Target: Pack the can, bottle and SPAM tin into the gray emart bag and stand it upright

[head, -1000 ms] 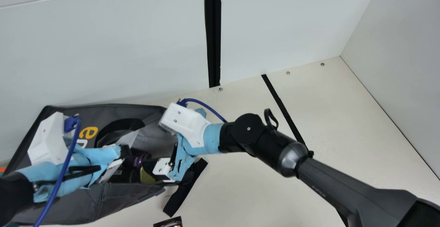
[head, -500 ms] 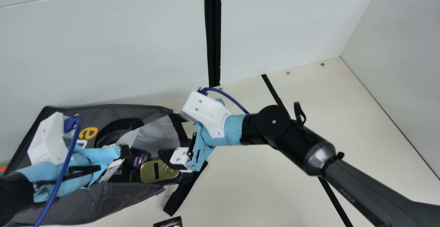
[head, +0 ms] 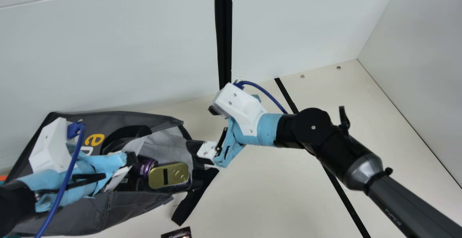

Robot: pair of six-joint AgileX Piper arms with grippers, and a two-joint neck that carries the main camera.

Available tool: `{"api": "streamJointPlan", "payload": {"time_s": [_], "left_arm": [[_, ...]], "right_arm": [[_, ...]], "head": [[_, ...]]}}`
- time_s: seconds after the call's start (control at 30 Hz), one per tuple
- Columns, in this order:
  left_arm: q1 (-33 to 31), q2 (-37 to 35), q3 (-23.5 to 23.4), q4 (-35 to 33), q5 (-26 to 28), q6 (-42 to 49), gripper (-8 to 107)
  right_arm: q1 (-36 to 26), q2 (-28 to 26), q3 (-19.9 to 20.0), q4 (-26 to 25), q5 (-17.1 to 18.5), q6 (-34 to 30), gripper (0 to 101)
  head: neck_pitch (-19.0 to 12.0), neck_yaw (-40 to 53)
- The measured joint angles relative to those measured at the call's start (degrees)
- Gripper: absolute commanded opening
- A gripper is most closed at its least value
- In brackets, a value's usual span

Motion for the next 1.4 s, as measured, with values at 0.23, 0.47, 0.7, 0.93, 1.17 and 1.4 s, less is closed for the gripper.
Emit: {"api": "streamJointPlan", "payload": {"time_s": [0.23, 0.47, 0.7, 0.93, 1.17, 1.4], "left_arm": [[0.0, 0.0, 0.0, 0.0, 0.0, 0.0, -8], [0.0, 0.0, 0.0, 0.0, 0.0, 0.0, -8], [0.0, 0.0, 0.0, 0.0, 0.0, 0.0, -8], [0.0, 0.0, 0.0, 0.0, 0.0, 0.0, -8], [0.0, 0.0, 0.0, 0.0, 0.0, 0.0, -8], [0.0, 0.0, 0.0, 0.0, 0.0, 0.0, -8]], "right_arm": [[-2.3, -2.6, 1.0, -3.4, -2.1, 3.9, 95], [-4.5, -5.1, 2.3, -7.4, -4.9, 8.9, 95], [-6.3, -7.9, 3.9, -12.7, -8.0, 14.8, 95], [-8.1, -11.1, 5.6, -19.3, -9.9, 21.3, 95], [-10.7, -14.7, 6.7, -26.4, -9.8, 27.7, 95], [-13.9, -18.5, 7.4, -31.8, -7.1, 31.9, 95]], "head": [[0.0, -0.1], [0.0, -0.1], [0.0, -0.1], [0.0, 0.0], [0.0, -0.1], [0.0, -0.1]]}}
